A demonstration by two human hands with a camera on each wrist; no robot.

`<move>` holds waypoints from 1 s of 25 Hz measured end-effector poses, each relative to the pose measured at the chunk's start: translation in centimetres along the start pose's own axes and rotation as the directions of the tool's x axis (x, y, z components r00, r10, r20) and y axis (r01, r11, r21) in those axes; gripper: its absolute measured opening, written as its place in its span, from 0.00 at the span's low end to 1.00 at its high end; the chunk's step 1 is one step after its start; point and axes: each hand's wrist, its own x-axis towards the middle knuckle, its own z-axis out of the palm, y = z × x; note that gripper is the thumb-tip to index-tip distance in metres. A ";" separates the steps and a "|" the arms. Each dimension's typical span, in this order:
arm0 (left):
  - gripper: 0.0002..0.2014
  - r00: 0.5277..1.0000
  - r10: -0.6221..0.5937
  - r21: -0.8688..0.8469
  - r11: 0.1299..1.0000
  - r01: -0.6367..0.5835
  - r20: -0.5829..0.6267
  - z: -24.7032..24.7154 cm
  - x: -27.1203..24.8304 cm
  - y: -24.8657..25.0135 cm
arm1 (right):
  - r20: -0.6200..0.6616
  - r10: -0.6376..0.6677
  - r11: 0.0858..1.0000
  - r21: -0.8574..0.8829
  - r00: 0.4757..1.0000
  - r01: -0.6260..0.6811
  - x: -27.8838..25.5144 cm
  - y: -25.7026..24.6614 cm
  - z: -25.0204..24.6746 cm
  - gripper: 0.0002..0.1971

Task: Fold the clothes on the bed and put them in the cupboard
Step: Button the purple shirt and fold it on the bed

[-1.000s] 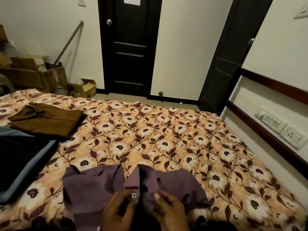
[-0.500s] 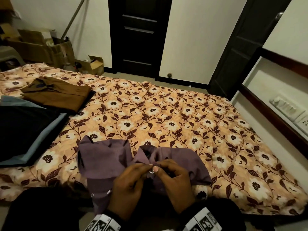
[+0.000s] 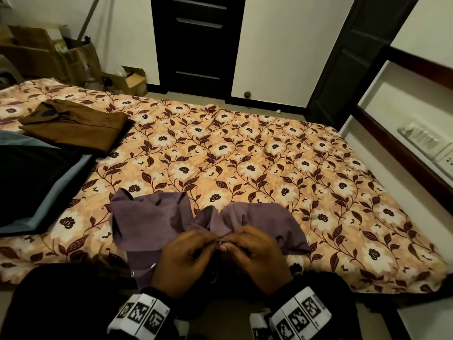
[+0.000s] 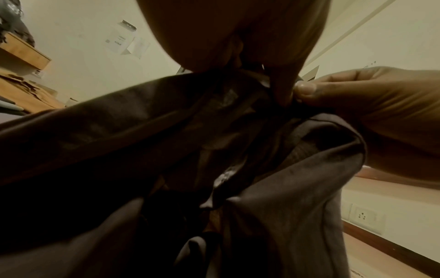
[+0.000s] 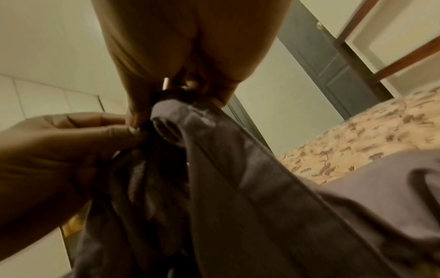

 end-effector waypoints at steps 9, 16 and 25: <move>0.13 0.996 -0.050 0.017 0.999 0.052 -0.075 0.8 0.7 0.4 | -0.072 0.234 0.943 -0.224 0.969 -0.245 1.5 -2.1 1.2 0.23; 0.12 0.989 -0.126 -0.024 0.992 0.125 -0.079 0.0 -0.5 1.0 | 0.104 0.144 0.970 -0.209 0.984 -0.120 1.6 -2.3 0.2 0.20; 0.09 0.882 -0.434 0.248 0.889 0.386 0.184 -3.8 0.1 -1.0 | 0.043 0.159 0.937 -0.322 0.986 -0.137 2.1 -0.2 -1.0 0.11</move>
